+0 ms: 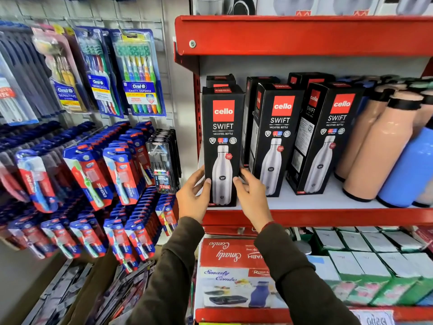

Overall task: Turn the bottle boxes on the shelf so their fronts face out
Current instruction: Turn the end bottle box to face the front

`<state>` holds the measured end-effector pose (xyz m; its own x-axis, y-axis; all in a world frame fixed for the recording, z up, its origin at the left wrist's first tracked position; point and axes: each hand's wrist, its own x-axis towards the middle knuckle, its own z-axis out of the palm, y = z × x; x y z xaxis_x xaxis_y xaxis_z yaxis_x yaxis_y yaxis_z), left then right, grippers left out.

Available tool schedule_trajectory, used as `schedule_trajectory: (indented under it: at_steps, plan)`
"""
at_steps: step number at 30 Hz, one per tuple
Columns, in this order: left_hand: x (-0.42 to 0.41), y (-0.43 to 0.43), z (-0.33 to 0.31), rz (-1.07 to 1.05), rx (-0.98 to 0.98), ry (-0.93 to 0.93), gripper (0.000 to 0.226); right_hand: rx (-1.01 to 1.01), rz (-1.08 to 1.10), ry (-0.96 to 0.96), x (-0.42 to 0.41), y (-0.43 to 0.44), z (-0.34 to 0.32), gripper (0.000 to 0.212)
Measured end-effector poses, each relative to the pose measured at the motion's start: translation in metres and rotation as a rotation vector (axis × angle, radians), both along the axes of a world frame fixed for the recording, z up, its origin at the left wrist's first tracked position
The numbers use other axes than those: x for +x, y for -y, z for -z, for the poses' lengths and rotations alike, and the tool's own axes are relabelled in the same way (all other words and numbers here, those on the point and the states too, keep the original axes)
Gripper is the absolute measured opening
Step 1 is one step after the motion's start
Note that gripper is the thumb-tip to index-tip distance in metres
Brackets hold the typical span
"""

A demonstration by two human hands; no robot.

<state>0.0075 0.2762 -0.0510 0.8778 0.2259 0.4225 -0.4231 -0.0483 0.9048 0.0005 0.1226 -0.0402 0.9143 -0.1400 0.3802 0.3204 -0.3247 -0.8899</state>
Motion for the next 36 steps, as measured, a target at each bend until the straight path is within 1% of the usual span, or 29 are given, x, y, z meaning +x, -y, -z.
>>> schedule_trajectory:
  at_steps: [5, 9, 13, 18, 21, 23, 25, 27, 29, 33, 36]
  plan:
    - [-0.018, -0.002, 0.001, -0.019, -0.006, 0.023, 0.038, 0.031, -0.031, 0.033, -0.017, 0.002, 0.0, 0.04]
    - [-0.031, 0.0, -0.002, -0.054, 0.003, 0.036, 0.042, 0.039, -0.04, 0.05, -0.024, 0.004, 0.001, 0.04]
    - [-0.035, 0.003, -0.003, -0.049, -0.014, 0.014, 0.041, 0.037, -0.043, 0.051, -0.027, 0.005, -0.002, 0.04]
    - [-0.037, 0.006, -0.004, -0.063, 0.031, 0.012, 0.043, 0.039, -0.018, 0.035, -0.029, 0.007, 0.001, 0.039]
    - [-0.037, 0.01, 0.0, -0.099, 0.014, 0.018, 0.037, 0.045, -0.011, 0.015, -0.031, 0.012, 0.0, 0.037]
    - [-0.04, 0.017, 0.003, -0.172, -0.009, 0.022, 0.033, 0.036, 0.021, 0.035, -0.035, 0.02, -0.001, 0.031]
    - [-0.047, 0.028, 0.004, -0.302, -0.019, 0.054, 0.032, 0.053, 0.051, 0.074, -0.038, 0.033, -0.001, 0.025]
    - [-0.053, 0.04, 0.001, -0.429, 0.004, 0.146, 0.031, 0.086, 0.092, 0.128, -0.041, 0.05, -0.003, 0.022]
    - [-0.057, 0.055, -0.005, -0.492, 0.057, 0.242, 0.028, 0.107, 0.14, 0.193, -0.041, 0.068, -0.007, 0.023]
    - [-0.065, 0.096, -0.019, -0.443, 0.159, 0.367, 0.027, 0.118, 0.181, 0.234, -0.033, 0.096, -0.015, 0.032]
    - [-0.063, 0.13, -0.027, -0.285, 0.239, 0.365, 0.034, 0.122, 0.145, 0.186, -0.022, 0.108, -0.018, 0.041]
